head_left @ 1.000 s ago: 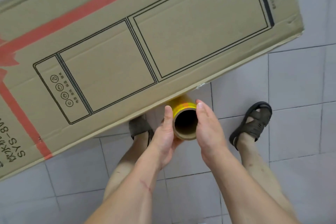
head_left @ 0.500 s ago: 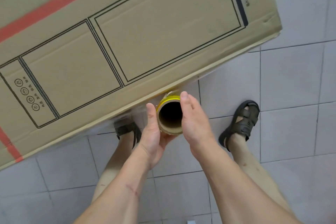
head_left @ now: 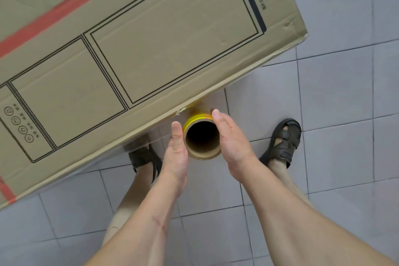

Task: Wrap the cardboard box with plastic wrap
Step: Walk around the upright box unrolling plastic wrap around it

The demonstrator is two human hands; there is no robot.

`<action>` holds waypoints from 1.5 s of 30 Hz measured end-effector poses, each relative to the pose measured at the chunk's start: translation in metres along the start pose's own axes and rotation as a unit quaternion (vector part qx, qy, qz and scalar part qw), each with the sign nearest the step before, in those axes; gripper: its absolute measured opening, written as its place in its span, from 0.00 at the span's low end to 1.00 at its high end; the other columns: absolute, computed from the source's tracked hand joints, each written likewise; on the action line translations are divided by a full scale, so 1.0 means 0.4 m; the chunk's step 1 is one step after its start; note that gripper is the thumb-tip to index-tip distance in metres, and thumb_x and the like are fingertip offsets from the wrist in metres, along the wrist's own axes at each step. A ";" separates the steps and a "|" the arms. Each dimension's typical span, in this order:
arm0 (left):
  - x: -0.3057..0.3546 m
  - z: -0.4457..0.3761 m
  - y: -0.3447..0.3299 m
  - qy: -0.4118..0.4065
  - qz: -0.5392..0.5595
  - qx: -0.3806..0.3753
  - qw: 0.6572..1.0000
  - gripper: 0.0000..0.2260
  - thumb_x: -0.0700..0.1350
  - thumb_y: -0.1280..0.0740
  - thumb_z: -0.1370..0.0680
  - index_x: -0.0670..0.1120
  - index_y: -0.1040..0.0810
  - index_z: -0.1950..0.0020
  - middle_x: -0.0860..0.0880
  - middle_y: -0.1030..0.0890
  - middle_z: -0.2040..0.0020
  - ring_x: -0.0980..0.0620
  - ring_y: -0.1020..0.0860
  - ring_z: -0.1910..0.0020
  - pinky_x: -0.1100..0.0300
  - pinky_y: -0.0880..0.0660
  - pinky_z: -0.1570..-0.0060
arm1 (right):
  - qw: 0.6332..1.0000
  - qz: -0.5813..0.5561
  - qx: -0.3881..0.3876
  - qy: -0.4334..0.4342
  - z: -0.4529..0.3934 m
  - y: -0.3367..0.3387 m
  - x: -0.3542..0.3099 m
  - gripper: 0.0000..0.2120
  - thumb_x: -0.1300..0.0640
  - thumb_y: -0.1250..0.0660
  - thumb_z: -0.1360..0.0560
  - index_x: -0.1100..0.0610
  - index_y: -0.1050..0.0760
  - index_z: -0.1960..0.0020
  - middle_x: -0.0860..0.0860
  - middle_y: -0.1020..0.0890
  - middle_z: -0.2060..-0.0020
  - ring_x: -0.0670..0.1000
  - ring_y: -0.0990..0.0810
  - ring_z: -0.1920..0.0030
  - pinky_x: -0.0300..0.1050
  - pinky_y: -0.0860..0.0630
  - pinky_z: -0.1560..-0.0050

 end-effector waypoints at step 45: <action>0.020 0.023 -0.263 0.042 0.077 0.080 0.993 0.41 0.77 0.39 0.31 0.43 0.17 0.40 0.44 0.12 0.48 0.44 0.15 0.44 0.43 0.23 0.33 | 0.996 0.078 0.022 0.024 -0.052 0.190 -0.041 0.54 0.16 0.50 0.39 0.51 0.34 0.26 0.53 0.26 0.31 0.53 0.29 0.30 0.55 0.34 0.28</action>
Point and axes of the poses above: each hand's wrist, its own z-axis away from the middle knuckle, its own y-axis out of the back of the hand, x = y × z, the point moved 1 cm from there along -z, towards the middle knuckle
